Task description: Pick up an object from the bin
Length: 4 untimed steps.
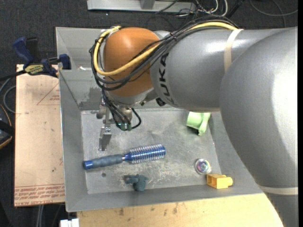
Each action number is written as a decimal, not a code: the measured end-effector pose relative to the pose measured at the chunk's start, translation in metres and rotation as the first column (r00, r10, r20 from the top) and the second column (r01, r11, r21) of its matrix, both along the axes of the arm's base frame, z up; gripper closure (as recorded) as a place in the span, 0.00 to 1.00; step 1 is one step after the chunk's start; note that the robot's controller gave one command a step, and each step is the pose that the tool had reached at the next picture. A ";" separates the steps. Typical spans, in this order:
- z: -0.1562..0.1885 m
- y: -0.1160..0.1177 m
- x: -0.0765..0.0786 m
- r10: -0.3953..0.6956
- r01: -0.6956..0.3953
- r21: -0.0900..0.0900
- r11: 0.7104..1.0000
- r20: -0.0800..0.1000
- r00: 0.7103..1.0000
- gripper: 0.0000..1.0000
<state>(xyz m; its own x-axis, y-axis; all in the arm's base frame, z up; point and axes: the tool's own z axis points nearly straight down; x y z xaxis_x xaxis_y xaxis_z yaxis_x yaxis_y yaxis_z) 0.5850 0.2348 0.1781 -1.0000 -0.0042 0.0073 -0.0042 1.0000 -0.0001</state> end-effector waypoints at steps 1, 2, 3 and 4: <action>-0.054 -0.063 -0.063 0.040 -0.040 -0.004 0.999 -0.004 0.999 0.00; -0.102 -0.102 -0.037 0.113 -0.113 0.004 0.994 0.012 0.993 0.00; -0.097 -0.101 -0.035 0.114 -0.114 0.003 0.993 0.020 0.993 1.00; 0.077 -0.076 -0.055 0.125 -0.125 0.002 0.992 0.016 0.992 1.00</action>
Offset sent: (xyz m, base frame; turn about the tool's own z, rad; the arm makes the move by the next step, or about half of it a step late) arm -0.0591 -0.0593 -0.0494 -0.0442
